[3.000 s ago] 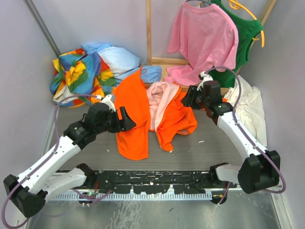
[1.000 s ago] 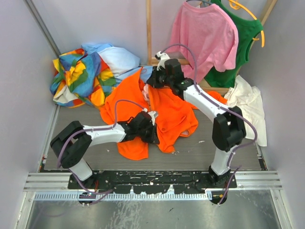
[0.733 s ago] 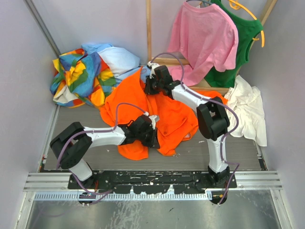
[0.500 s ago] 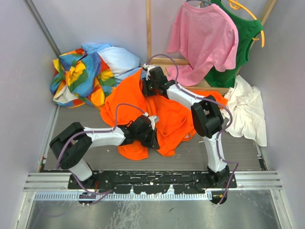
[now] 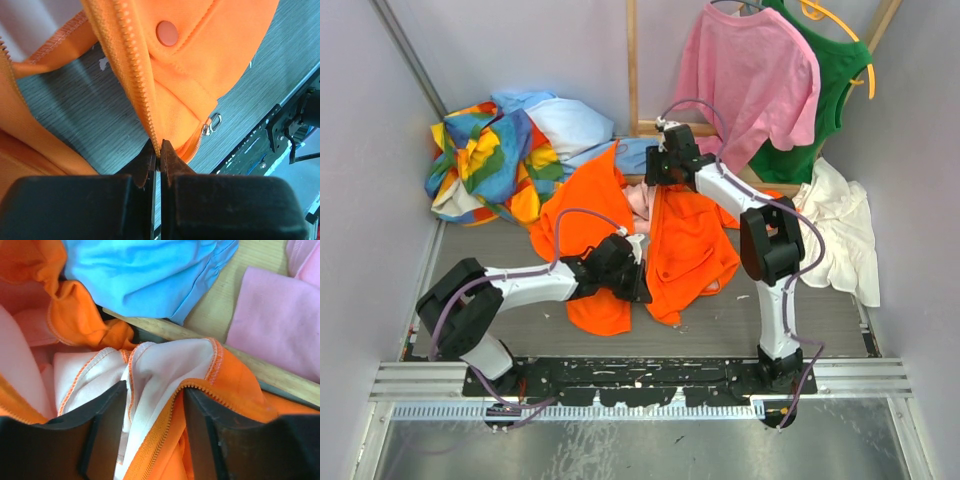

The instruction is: Zip up the jacket

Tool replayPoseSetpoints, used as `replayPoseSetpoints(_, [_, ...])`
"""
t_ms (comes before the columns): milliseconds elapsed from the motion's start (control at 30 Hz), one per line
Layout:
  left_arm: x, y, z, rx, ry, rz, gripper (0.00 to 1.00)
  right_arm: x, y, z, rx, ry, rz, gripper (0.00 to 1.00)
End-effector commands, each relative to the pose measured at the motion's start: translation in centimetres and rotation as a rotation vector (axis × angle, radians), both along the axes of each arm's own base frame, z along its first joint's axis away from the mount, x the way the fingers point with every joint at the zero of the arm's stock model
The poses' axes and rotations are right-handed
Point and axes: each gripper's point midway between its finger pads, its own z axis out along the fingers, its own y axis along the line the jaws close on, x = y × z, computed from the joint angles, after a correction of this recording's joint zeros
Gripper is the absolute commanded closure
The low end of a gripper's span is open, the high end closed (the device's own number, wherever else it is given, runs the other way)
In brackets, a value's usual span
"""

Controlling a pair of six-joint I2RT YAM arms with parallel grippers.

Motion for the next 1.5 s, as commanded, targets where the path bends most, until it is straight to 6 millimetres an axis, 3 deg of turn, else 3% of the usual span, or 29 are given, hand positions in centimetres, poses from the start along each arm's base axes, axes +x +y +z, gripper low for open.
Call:
replayPoseSetpoints(0, [-1.8,0.4,0.3,0.000,0.074,-0.062,1.00,1.2,-0.1,11.1,0.125,-0.268,0.017,0.42])
replayPoseSetpoints(167, [-1.7,0.8,-0.1,0.018,0.079,-0.051,1.00,0.0,-2.7,14.0,0.195,-0.281,-0.003,0.37])
replayPoseSetpoints(233, [-1.6,0.8,-0.3,0.021,0.083,-0.048,1.00,-0.1,-4.4,13.6,0.206,-0.259,-0.050,0.37])
replayPoseSetpoints(367, [-1.7,0.7,-0.4,0.019,0.086,-0.049,1.00,-0.2,-6.7,10.5,0.259,-0.163,-0.156,0.36])
replayPoseSetpoints(533, [-1.9,0.8,-0.6,0.021,0.093,-0.052,1.00,-0.3,-5.8,8.3,0.349,-0.120,-0.171,0.30])
replayPoseSetpoints(700, [-1.9,0.9,-0.8,0.027,0.096,-0.051,1.00,-0.1,-6.3,6.2,0.377,-0.077,-0.258,0.25])
replayPoseSetpoints(867, [-1.9,0.8,-0.9,0.028,0.102,-0.059,1.00,-0.1,-4.4,5.3,0.456,-0.037,-0.199,0.25])
replayPoseSetpoints(1000, [-2.0,0.8,-0.8,0.026,0.101,-0.064,1.00,0.4,-3.9,4.9,0.478,-0.030,-0.198,0.32])
replayPoseSetpoints(1100, [-2.1,0.9,-0.3,0.022,0.094,-0.071,1.00,1.3,-4.5,5.2,0.438,-0.056,-0.218,0.45])
replayPoseSetpoints(1200, [-2.4,1.1,0.4,0.022,0.088,-0.093,1.00,2.7,-6.3,7.0,0.338,-0.128,-0.262,0.73])
replayPoseSetpoints(1300, [-2.8,0.3,2.3,-0.019,0.086,-0.148,1.00,3.4,-8.7,10.9,0.215,-0.234,-0.301,0.96])
replayPoseSetpoints(1467, [-2.3,-1.6,6.5,-0.092,0.044,-0.229,1.00,3.1,-15.0,18.0,-0.076,-0.399,-0.447,1.00])
